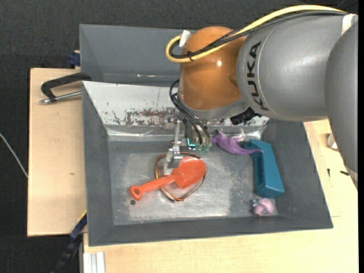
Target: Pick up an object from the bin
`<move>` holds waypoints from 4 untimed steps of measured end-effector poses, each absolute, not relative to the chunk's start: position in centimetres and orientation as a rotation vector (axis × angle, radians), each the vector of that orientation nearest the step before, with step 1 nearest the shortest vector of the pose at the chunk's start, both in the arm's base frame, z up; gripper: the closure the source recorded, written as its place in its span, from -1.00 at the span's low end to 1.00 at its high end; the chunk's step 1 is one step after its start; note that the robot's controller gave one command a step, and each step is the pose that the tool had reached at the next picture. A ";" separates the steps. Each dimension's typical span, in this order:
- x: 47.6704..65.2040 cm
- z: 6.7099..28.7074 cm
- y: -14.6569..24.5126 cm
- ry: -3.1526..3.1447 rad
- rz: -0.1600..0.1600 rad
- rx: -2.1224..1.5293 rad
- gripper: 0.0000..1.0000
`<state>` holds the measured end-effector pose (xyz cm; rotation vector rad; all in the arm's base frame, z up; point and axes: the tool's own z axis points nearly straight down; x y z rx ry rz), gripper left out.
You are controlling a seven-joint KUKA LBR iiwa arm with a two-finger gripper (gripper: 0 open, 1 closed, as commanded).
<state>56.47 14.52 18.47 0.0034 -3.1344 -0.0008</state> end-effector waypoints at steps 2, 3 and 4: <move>57.0 13.2 11.3 -3.142 -0.004 -0.148 -1.00; 54.4 7.2 8.8 -3.129 -0.008 -0.361 -1.00; 54.4 7.3 8.9 -3.130 -0.007 -0.353 -1.00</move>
Offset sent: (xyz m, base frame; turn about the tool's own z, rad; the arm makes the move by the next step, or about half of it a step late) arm 0.0074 -0.0666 -0.1147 0.1952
